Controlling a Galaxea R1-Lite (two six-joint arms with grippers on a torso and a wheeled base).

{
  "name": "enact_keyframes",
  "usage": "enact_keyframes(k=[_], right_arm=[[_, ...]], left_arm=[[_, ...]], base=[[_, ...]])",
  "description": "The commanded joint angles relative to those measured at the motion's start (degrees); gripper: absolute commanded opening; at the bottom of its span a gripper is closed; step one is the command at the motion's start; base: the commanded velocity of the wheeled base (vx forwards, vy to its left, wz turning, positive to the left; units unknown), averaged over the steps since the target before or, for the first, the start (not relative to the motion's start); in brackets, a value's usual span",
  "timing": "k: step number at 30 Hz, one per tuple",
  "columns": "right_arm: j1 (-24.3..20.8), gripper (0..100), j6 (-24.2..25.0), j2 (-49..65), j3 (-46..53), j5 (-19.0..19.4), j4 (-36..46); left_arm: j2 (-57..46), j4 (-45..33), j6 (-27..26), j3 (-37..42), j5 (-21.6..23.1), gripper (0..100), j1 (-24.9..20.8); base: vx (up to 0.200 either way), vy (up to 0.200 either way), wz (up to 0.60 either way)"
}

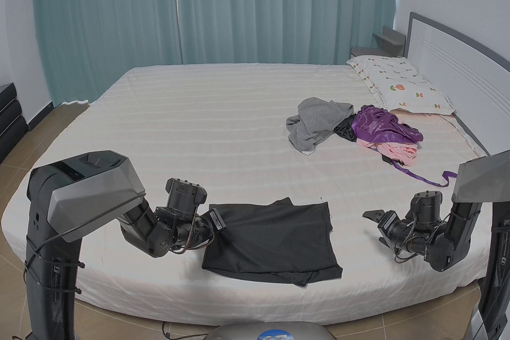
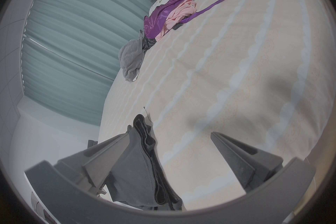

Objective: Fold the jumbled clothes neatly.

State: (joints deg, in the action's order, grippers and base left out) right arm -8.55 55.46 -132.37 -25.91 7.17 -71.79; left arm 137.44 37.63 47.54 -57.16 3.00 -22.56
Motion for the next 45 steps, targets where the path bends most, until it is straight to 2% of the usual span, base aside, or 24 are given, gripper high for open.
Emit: enact_keyframes(k=[1, 6, 10, 20, 24, 37, 45], right_arm=[[-0.07, 100, 0.00, 0.00, 0.07, 0.04, -0.02], [-0.07, 100, 0.00, 0.00, 0.07, 0.04, -0.02], [-0.07, 100, 0.00, 0.00, 0.15, 0.04, -0.02], [-0.07, 100, 0.00, -0.17, 0.07, 0.04, -0.02], [-0.07, 100, 0.00, -0.17, 0.07, 0.04, -0.02], [-0.07, 100, 0.00, -0.26, 0.42, -0.05, -0.10], [-0.16, 100, 0.00, -0.17, 0.86, -0.05, -0.10]], left_arm=[[-0.85, -0.02, 0.09, 0.12, -0.01, 0, 0.24], [-0.68, -0.10, 0.09, 0.12, -0.80, 0, 0.06], [-0.50, -0.10, 0.09, 0.12, -4.14, 0, -0.20], [-1.03, -0.19, 0.36, 1.26, -6.34, 0, -0.02], [-1.03, -0.10, 3.52, 2.23, -8.54, 0, -0.20], [-3.23, 0.16, 7.83, 6.10, -9.68, 0, 0.68], [-3.76, 0.34, 8.00, 6.62, -9.68, 0, 1.82]], base=[[0.000, 0.000, 0.00], [0.000, 0.000, 0.00], [0.000, 0.000, 0.00], [0.000, 0.200, 0.00], [0.000, 0.200, 0.00], [0.000, 0.200, 0.00], [0.000, 0.200, 0.00]])
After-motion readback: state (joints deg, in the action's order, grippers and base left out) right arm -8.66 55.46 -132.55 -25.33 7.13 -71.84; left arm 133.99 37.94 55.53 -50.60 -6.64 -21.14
